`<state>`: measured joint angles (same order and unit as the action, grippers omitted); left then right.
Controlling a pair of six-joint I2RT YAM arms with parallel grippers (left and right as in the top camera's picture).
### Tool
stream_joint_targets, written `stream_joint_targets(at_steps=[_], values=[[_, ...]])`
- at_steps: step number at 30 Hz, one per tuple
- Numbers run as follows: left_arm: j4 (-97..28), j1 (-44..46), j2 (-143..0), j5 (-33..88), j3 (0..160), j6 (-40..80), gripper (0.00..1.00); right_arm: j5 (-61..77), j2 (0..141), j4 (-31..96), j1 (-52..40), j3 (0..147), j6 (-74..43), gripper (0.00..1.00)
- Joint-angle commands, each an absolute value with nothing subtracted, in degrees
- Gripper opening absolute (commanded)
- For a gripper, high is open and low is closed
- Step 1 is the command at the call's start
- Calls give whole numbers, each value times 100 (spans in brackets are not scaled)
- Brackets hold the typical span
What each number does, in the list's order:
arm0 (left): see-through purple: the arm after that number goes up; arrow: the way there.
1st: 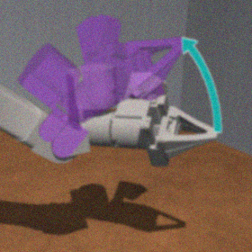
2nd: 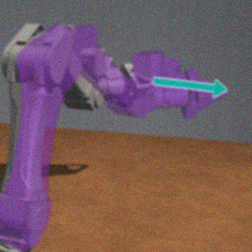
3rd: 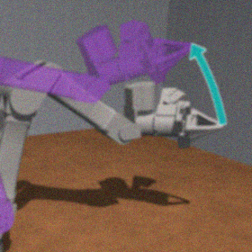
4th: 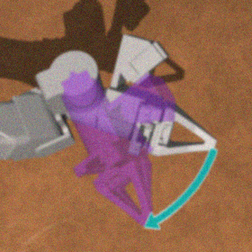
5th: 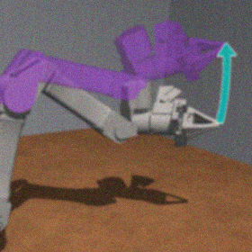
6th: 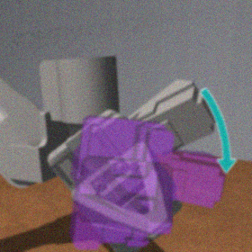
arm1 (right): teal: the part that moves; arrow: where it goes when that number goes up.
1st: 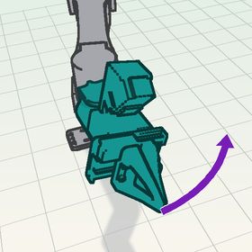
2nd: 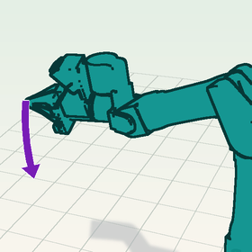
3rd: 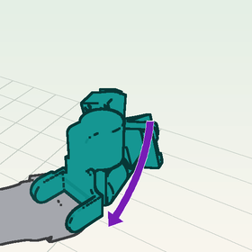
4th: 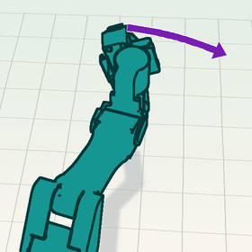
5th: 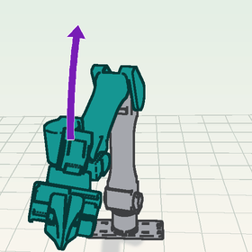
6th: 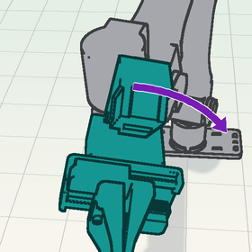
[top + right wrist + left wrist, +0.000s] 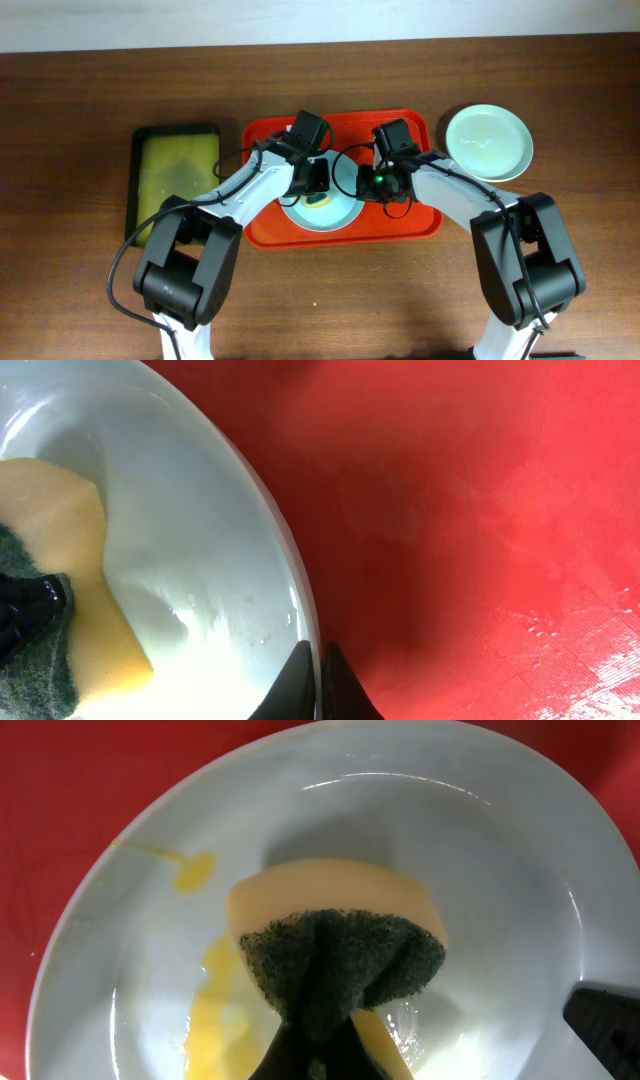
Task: Clean dirty plates on tray and stack at the side
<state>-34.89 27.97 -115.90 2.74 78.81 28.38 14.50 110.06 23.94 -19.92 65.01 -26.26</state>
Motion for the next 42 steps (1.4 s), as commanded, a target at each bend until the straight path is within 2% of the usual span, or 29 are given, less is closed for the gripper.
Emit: stream_joint_targets(at_steps=[1, 13, 16, 22, 28, 33, 35, 37, 38, 39, 42], values=[[-3518, 2803, -11743, 172, 7867, 2867, 0, 1437, 11096, 2414, -2018, 6466, -2534, 4], [-3507, 2801, -11743, 115, 7856, 2862, 0, 1437, 11096, 2401, -2018, 6466, -2534, 4], [-3269, 2801, -11743, 884, 7859, 2477, 0, 1437, 11096, 2370, -2018, 6466, -2534, 4], [-3022, 2808, -11743, 1236, 7859, 2346, 0, 1437, 11096, 2368, -2018, 6466, -2534, 4], [-3395, 2797, -11743, -1317, 7856, 2351, 0, 1439, 11096, 2375, -2018, 6469, -2534, 4], [-3642, 2797, -11738, -2897, 7940, 2346, 0, 1437, 11096, 2377, -2018, 6466, -2532, 4], [-3975, 2799, -11655, -2738, 8237, 2351, 0, 1437, 11096, 2377, -2018, 6466, -2532, 4], [-4163, 2797, -11454, -1500, 8525, 2346, 0, 1437, 11096, 2368, -2018, 6466, -2534, 4], [-4091, 2801, -11406, -285, 8534, 2349, 0, 1437, 11096, 2353, -2018, 6469, -2532, 4], [-4056, 2803, -11448, 397, 8510, 2349, 0, 1437, 11096, 2353, -2018, 6466, -2534, 4], [-4128, 2803, -11723, 670, 8425, 2349, 0, 1439, 11096, 2355, -2018, 6469, -2534, 4]])
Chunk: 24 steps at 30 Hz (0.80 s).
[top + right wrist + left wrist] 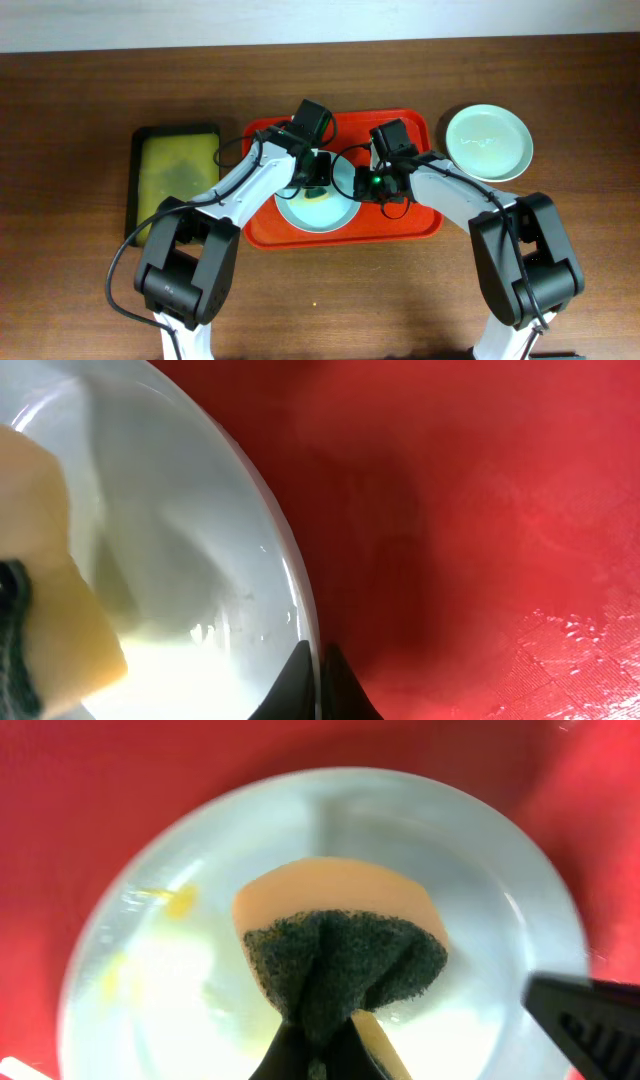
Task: Clean dirty plates on tray and stack at the side
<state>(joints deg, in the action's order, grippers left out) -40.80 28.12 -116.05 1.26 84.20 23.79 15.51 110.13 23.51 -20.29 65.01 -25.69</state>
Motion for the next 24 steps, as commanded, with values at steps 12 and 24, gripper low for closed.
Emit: stream_joint_targets(at_steps=[12, 24], values=[[-5140, 2759, -11977, -2829, 8932, 2351, 0, 1437, 11096, 2368, -2018, 6466, -2532, 4], [-4617, 2757, -12728, -633, 9306, 2349, 0, 1437, 11096, 2355, -2018, 6466, -2532, 4]])
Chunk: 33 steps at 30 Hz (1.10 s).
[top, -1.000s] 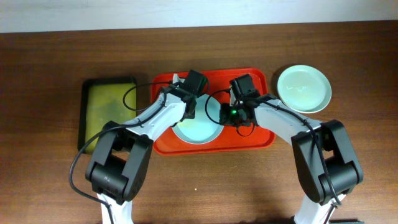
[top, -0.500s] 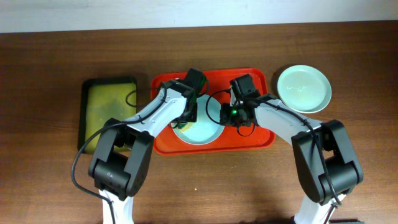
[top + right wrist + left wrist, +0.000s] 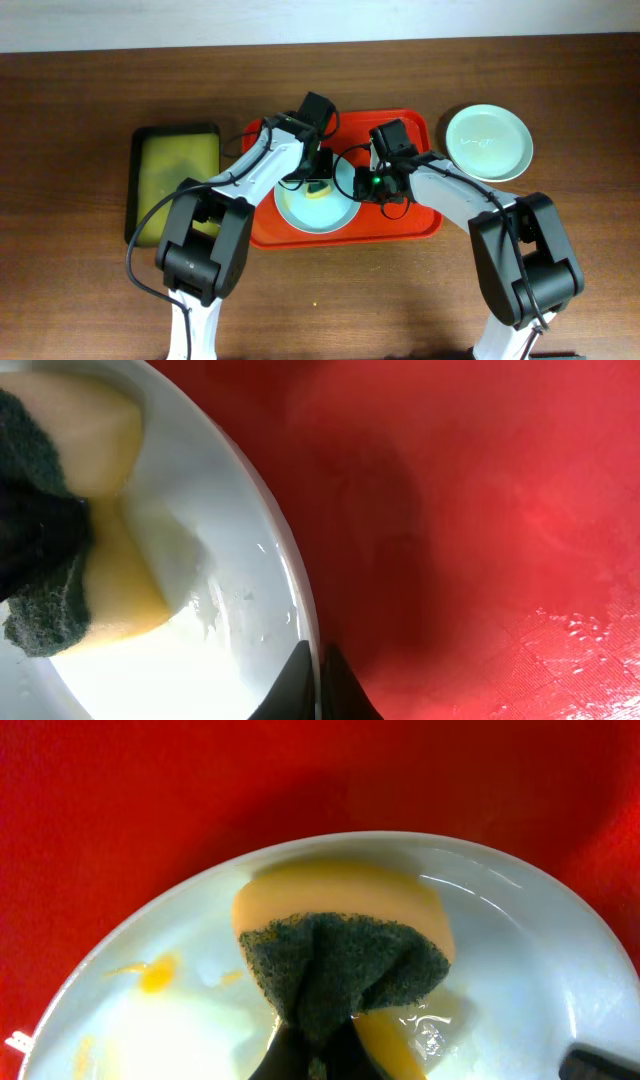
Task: Clean dirty plates on tray and stack at the side
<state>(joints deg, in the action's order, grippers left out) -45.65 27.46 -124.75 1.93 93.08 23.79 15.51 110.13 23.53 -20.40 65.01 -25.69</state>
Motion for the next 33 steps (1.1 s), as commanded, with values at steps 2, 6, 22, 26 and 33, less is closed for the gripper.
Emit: stream_joint_targets(at_steps=[2, 6, 22, 26, 33], values=[[-4764, 2757, -12728, -1981, 9306, 2349, 0, 1437, 11096, 2353, -2018, 6466, -2532, 4], [-5181, 2757, -12702, -3201, 9504, 2351, 0, 1437, 11096, 2353, -2018, 6466, -2532, 4], [-5369, 2742, -12213, 401, 8993, 1704, 0, 1439, 11096, 2333, -2018, 6466, -2532, 4], [-5382, 2731, -12213, -2121, 8836, 2561, 0, 1437, 11096, 2357, -2018, 6466, -2532, 4], [-5548, 2731, -12199, -3000, 9456, 2571, 0, 1437, 11096, 2355, -2018, 6466, -2532, 4]])
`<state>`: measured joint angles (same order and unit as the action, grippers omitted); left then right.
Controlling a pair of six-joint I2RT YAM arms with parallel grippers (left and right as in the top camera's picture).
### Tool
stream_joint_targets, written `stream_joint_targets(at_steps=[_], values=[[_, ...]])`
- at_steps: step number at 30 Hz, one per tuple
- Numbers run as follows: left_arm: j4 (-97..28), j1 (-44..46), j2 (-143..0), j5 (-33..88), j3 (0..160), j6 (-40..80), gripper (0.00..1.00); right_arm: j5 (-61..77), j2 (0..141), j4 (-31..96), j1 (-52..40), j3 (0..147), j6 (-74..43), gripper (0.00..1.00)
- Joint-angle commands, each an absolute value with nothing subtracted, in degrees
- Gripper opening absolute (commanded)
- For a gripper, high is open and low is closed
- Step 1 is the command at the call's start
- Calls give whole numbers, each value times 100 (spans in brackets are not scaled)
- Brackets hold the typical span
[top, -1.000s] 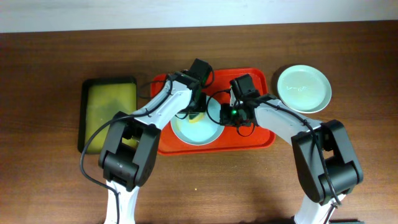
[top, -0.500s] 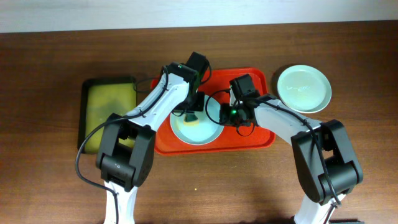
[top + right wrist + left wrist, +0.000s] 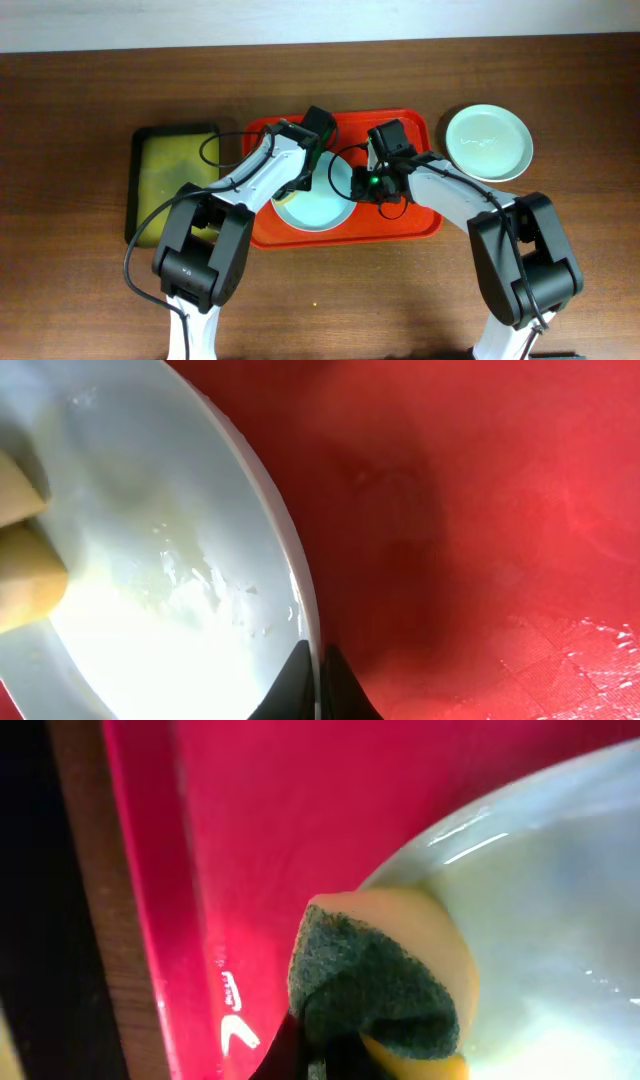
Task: Clean dirty plates on tray and stack at the side
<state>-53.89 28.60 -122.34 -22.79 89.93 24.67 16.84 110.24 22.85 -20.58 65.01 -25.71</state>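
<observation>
A pale green plate (image 3: 322,207) lies in the red tray (image 3: 412,222). My left gripper (image 3: 297,186) is shut on a yellow sponge with a dark green scouring side (image 3: 385,982), pressed at the plate's left rim (image 3: 470,830) close to the tray's left wall. In the left wrist view the gripper (image 3: 320,1058) pinches the green side. My right gripper (image 3: 369,185) is shut on the plate's right rim; the right wrist view shows the gripper (image 3: 318,662) with its jaws astride the rim. The wet plate (image 3: 150,580) and a corner of the sponge (image 3: 22,565) show there.
A clean pale green plate (image 3: 488,142) sits on the wooden table to the right of the tray. A black tray of yellow-green liquid (image 3: 177,178) stands to the left. Both arms reach over the red tray from the near side.
The left gripper and sponge have moved from the plate's far middle to its left rim by the tray wall. The yellow smear seen overhead no longer shows. The right gripper still holds the rim.
The sponge first rested mid-plate beside yellow smears while the right gripper pinched the rim. Then the left wrist stood higher over the plate, then the sponge was at the far rim. Now it is at the left rim, and the plate looks wet and pale.
</observation>
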Motion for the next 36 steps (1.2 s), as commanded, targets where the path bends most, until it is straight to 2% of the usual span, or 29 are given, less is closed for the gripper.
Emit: stream_joint_targets(at_steps=[1, 6, 8, 12, 14, 17, 21, 24, 28, 34, 35, 36], values=[[-5660, 2733, -12160, -2821, 9786, 2569, 0, 1435, 11096, 2346, -2018, 6466, -2532, 4], [-5083, 2738, -12156, 215, 9708, 2453, 0, 1437, 11096, 2309, -2018, 6466, -2532, 4], [-4840, 2738, -12195, 687, 9467, 2458, 0, 1437, 11096, 2316, -2018, 6466, -2532, 4], [-4648, 2731, -12197, 196, 8912, 2458, 0, 1439, 11096, 2320, -2018, 6466, -2532, 4], [-4764, 2731, -12197, -1004, 8849, 2458, 0, 1437, 11096, 2355, -2018, 6469, -2532, 4], [-5024, 2602, -12173, -2084, 8855, 2462, 0, 1437, 11096, 2353, -2018, 6469, -2532, 4], [-5063, 2257, -11850, -2147, 8890, 2462, 0, 1435, 11096, 2351, -2018, 6466, -2530, 4], [-5133, 2233, -11236, -1474, 8901, 2456, 0, 1435, 11096, 2318, -2018, 6466, -2532, 4], [-5105, 2233, -11118, 895, 8757, 2047, 0, 1437, 11096, 2309, -2018, 6466, -2532, 4], [-4637, 2324, -11668, 1481, 8178, 2051, 0, 1437, 11096, 2311, -2018, 6466, -2532, 4], [-4626, 2324, -11723, 1457, 8143, 2049, 0, 1437, 11096, 2314, -2018, 6466, -2532, 4], [-4609, 2324, -11732, 753, 8082, 2058, 0, 1437, 11096, 2311, -2018, 6469, -2532, 4]])
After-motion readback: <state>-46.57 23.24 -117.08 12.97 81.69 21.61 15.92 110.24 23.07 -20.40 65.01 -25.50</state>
